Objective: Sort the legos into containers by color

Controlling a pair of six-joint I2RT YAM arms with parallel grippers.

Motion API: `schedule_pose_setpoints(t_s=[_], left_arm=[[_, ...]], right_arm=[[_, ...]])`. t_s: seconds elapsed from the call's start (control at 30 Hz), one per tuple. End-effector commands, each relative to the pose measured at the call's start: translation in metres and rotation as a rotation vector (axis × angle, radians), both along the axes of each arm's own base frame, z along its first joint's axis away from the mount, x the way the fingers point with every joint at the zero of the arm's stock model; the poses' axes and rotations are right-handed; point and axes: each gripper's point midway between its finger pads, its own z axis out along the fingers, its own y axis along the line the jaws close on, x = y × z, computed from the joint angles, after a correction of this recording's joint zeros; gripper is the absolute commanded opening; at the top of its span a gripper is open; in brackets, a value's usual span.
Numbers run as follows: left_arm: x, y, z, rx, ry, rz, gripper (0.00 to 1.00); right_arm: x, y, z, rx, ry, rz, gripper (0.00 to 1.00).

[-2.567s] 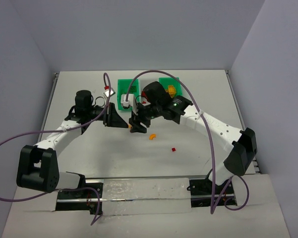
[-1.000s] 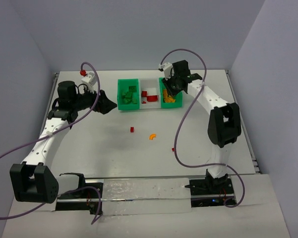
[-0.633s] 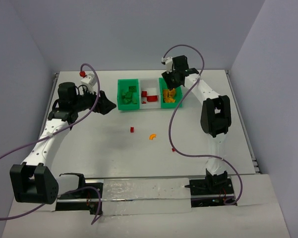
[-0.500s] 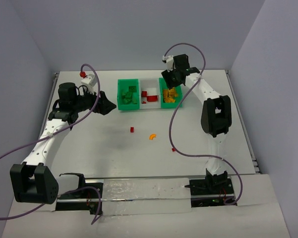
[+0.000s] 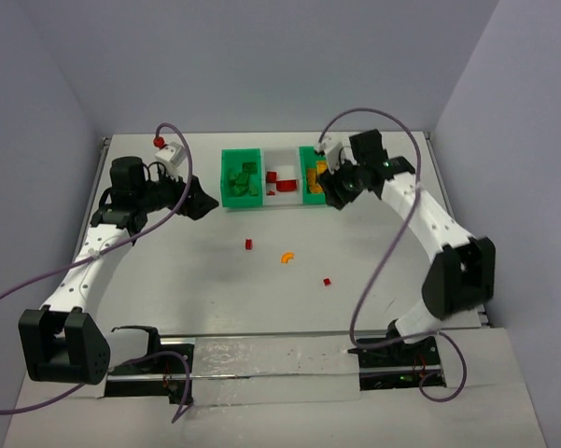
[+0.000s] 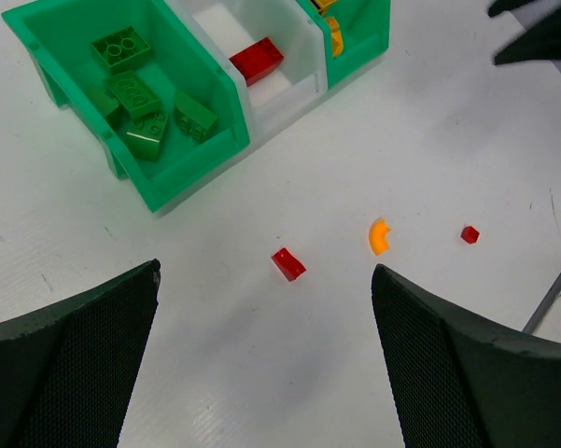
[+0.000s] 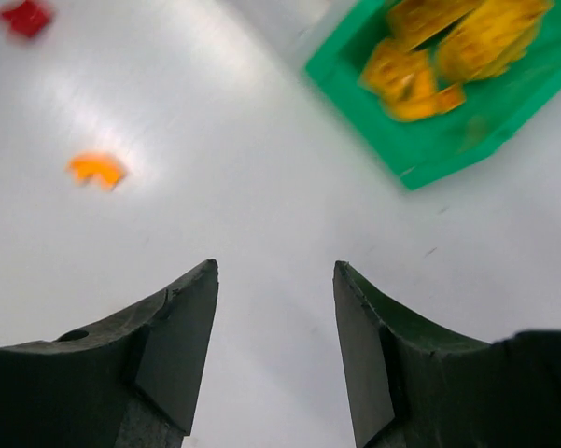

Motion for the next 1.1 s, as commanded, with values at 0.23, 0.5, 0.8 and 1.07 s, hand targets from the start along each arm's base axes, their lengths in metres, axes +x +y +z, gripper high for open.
schedule_pose_setpoints(t_s=[0.23,0.5,0.8,1.07], left_arm=[[-0.02,-0.012,0.006,0.027,-0.021,-0.158,0.99],[-0.027,-0.018,0.004,0.013,-0.003,-0.221,0.99],[-0.025,-0.014,-0.007,0.043,0.021,-0.206,0.99],[-0.022,-0.014,-0.011,0.044,0.03,-0.206,0.99]], right_arm=[[-0.191,0.008,-0.082,-0.215,0.099,0.612,0.54],[-0.192,0.023,-0.105,-0.242,0.058,0.81,0.56],[-0.184,0.031,-0.125,-0.285,0.053,0.902,0.56],[-0.182,0.031,-0.138,-0.305,0.093,0.912,0.56]])
